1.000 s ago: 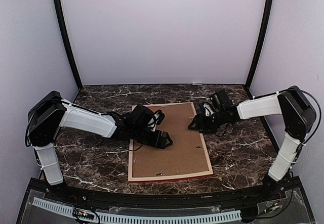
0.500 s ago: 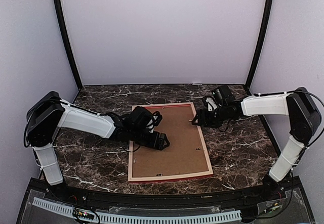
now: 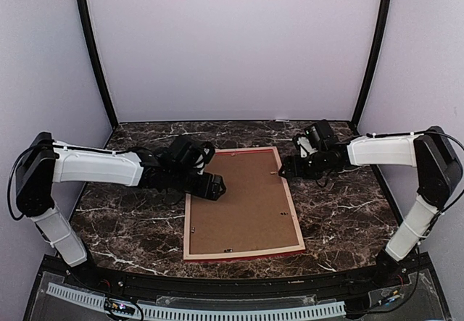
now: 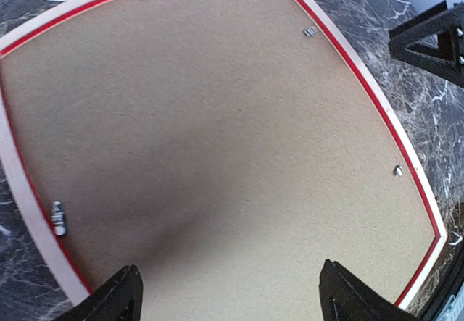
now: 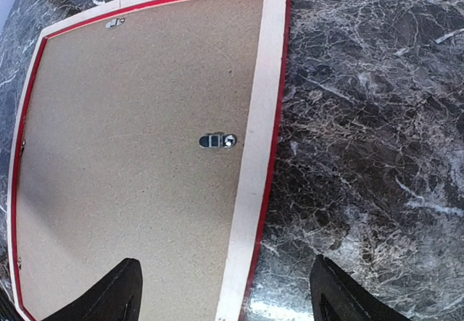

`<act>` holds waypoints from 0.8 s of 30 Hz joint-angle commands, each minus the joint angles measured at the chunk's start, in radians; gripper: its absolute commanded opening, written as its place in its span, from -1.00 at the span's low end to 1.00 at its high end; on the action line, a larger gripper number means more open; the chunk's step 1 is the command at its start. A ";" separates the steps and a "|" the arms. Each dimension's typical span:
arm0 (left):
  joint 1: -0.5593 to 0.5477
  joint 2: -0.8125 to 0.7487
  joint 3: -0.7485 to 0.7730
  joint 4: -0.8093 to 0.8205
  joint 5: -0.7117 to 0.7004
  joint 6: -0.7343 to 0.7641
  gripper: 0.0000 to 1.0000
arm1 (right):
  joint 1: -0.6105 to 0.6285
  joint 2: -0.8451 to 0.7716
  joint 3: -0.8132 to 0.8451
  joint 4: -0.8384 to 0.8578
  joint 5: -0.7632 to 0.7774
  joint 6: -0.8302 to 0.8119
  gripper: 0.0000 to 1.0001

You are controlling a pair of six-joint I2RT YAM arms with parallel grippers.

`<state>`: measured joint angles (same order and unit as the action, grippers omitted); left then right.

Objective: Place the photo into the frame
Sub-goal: Place the backboard on the frame body, then adjust the photo frame at the center of the board.

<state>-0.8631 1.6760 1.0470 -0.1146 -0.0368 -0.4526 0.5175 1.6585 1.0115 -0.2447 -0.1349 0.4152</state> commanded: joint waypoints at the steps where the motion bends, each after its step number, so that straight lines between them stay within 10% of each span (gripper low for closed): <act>1: 0.063 -0.073 0.016 -0.101 -0.065 0.036 0.75 | 0.004 0.019 0.032 0.024 0.057 -0.042 0.63; 24: 0.214 -0.076 0.033 -0.204 -0.158 0.090 0.83 | 0.006 0.214 0.114 0.006 0.007 -0.053 -0.28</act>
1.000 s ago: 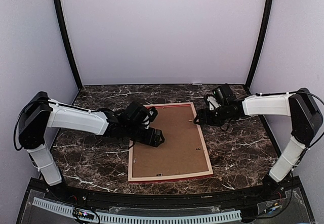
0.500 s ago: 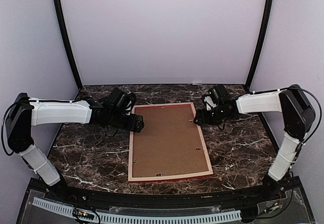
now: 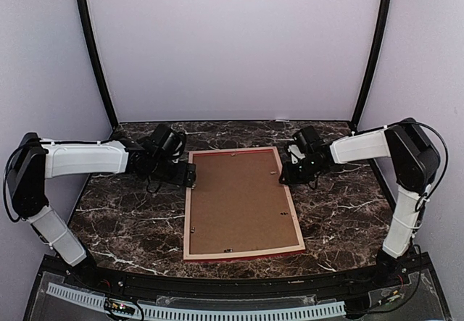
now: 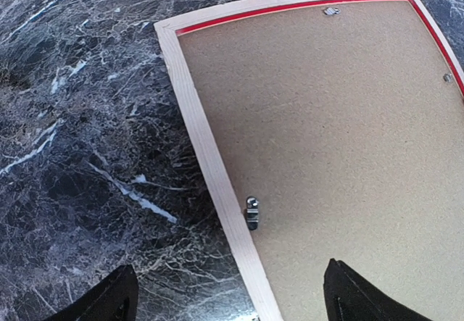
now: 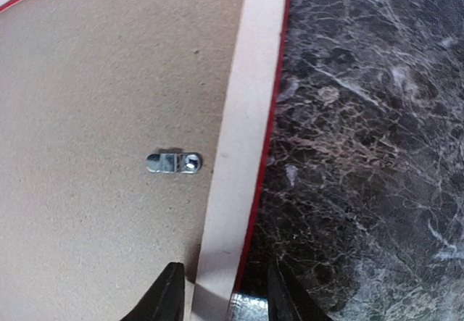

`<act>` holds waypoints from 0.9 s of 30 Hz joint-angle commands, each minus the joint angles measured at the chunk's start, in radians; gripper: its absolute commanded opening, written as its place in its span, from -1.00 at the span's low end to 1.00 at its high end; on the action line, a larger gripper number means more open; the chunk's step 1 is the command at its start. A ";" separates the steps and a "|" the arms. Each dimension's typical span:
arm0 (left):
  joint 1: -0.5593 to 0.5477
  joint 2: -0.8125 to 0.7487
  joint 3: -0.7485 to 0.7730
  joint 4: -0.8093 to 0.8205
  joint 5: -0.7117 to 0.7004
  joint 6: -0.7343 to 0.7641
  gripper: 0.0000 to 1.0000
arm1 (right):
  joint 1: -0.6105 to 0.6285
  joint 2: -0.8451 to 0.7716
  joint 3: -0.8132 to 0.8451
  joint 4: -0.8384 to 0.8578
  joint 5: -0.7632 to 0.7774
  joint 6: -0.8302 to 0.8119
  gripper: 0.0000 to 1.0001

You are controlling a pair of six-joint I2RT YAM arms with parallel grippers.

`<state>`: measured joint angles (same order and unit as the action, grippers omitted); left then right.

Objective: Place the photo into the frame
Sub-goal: Adjust the photo frame at the center of the board.

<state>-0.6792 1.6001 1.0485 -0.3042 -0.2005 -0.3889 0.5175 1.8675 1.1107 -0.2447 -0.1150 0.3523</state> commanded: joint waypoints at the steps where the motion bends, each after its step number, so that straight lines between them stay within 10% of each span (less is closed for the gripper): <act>1: 0.036 0.009 0.038 -0.014 0.009 0.029 0.83 | 0.006 0.002 0.008 0.009 -0.017 0.015 -0.34; 11: 0.097 0.087 0.084 -0.023 0.067 0.077 0.84 | 0.018 -0.088 -0.140 0.078 -0.004 0.106 -0.72; 27: 0.077 0.191 0.097 0.006 0.277 0.115 0.72 | 0.040 -0.162 -0.206 0.116 -0.001 0.140 -0.74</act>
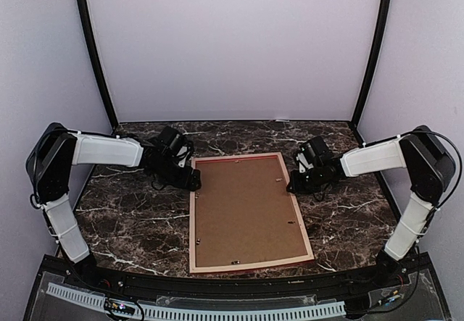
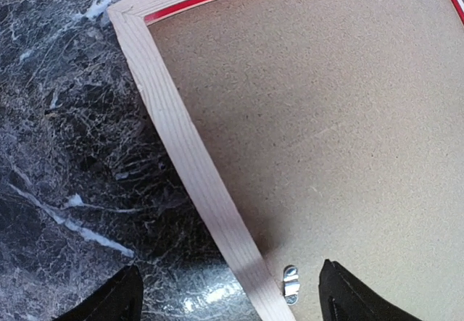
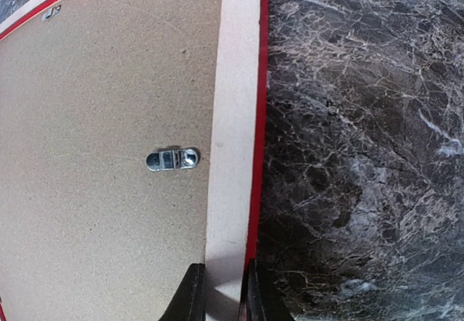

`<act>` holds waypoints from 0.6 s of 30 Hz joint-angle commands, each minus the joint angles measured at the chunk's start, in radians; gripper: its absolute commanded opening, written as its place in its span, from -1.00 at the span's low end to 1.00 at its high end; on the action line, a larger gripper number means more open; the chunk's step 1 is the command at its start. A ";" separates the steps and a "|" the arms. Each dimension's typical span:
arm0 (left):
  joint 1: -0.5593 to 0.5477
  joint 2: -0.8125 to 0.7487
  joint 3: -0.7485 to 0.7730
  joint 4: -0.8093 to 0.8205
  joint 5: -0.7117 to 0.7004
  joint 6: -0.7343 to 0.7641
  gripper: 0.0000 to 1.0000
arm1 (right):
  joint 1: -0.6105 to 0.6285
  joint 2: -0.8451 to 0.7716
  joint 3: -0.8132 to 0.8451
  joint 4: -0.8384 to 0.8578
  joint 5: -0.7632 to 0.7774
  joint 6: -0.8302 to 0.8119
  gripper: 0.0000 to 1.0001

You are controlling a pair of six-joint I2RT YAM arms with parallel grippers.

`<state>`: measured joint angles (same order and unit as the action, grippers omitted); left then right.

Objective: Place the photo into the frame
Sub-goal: Adjust the photo frame at the center of the board, then press the fastener onto the backboard.

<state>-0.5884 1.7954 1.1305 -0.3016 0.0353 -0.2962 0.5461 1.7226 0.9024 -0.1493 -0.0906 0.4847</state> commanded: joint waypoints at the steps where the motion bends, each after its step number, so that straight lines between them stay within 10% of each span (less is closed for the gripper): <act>1: -0.023 -0.003 0.014 0.005 0.040 0.033 0.72 | 0.012 -0.016 0.003 0.021 -0.027 0.006 -0.74; 18: -0.068 0.063 0.068 -0.093 -0.079 0.076 0.34 | 0.011 0.013 0.028 0.012 -0.032 -0.008 -0.74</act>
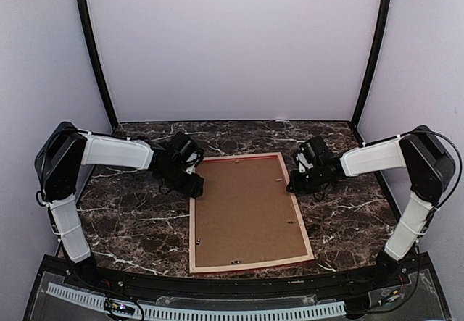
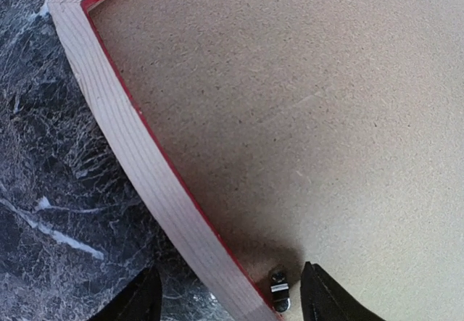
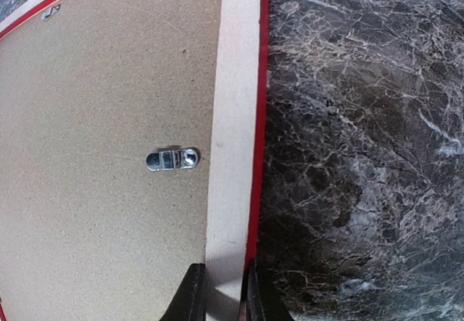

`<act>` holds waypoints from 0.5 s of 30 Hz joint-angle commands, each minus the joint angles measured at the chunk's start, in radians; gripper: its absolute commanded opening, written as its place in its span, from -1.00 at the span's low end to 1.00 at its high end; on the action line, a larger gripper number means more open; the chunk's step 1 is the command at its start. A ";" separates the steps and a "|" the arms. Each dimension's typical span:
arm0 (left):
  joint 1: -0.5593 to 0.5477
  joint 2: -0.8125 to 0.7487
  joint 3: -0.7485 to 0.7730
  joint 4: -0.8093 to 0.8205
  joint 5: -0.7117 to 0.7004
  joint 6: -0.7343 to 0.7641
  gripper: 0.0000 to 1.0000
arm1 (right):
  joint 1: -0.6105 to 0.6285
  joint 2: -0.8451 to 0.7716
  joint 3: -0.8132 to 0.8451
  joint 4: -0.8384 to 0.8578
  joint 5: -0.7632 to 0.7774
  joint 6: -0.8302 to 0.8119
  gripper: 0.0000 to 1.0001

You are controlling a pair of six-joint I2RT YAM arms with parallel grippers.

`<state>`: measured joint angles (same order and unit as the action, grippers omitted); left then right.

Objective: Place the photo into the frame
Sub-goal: Press the fastener onto the backboard.

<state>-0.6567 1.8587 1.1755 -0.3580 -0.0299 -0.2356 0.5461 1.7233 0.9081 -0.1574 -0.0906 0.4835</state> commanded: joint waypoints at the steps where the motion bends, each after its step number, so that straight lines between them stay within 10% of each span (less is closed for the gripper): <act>1: 0.001 0.003 0.022 -0.032 -0.015 0.016 0.29 | 0.012 0.014 0.023 0.021 -0.035 -0.008 -0.74; 15: 0.000 0.017 0.023 -0.053 -0.005 0.022 -0.06 | 0.010 0.028 0.039 0.008 -0.035 -0.020 -0.74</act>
<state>-0.6575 1.8736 1.1851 -0.3645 -0.0315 -0.2222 0.5461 1.7294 0.9180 -0.1680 -0.0917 0.4793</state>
